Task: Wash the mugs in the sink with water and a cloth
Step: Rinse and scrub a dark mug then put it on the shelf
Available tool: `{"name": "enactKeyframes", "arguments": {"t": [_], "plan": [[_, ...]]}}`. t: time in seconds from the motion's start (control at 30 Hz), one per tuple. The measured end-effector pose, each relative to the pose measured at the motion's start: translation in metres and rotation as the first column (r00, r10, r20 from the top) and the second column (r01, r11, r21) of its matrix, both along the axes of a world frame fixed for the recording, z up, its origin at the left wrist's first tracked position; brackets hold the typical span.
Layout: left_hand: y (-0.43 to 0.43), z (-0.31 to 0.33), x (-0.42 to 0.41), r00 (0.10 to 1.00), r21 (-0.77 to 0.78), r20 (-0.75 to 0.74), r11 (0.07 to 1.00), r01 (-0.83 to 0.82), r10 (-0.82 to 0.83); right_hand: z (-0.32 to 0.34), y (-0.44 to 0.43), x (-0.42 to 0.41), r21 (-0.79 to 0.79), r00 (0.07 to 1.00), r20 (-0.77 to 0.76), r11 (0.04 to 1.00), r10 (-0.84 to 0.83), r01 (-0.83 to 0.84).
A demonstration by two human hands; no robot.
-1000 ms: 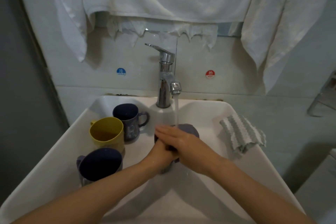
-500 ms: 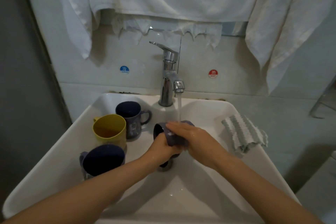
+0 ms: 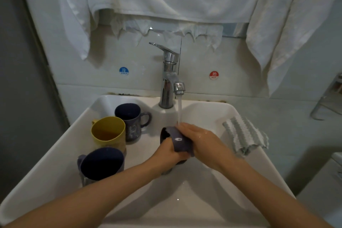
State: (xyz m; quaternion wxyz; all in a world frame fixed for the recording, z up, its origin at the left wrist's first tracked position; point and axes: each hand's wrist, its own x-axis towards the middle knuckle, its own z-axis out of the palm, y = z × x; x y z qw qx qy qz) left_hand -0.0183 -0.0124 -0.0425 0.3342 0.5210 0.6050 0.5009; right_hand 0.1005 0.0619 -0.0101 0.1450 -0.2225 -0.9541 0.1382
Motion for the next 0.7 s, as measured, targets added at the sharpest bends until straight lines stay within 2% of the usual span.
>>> {"name": "enactKeyframes", "arguments": {"t": [0.17,0.27,0.4,0.5,0.6,0.7], "plan": [[0.003,-0.007,-0.007,0.994,0.038,-0.112,0.999,0.014,-0.010,0.001,-0.018,-0.016,-0.121,0.985,-0.155,0.991,-0.069,0.050],[0.003,-0.009,-0.007,0.978,-0.004,-0.204,1.000,-0.031,0.030,0.002,-0.015,-0.027,-0.211,0.970,-0.151,0.965,-0.189,0.155],[0.006,-0.008,-0.003,0.966,0.017,-0.251,0.998,-0.056,0.059,0.009,-0.007,-0.043,-0.158,0.940,-0.106,0.939,-0.323,0.304],[0.008,-0.011,-0.006,0.964,-0.012,-0.252,0.996,-0.086,0.080,0.011,-0.005,-0.050,-0.137,0.935,-0.085,0.933,-0.345,0.332],[0.009,-0.014,-0.008,0.981,-0.012,-0.168,0.995,-0.100,0.097,0.013,0.000,-0.048,-0.192,0.950,-0.072,0.939,-0.303,0.285],[0.007,-0.012,-0.008,0.991,0.009,0.063,0.993,-0.115,0.115,0.016,0.013,-0.036,-0.252,0.968,-0.134,0.952,-0.213,0.174]]}}
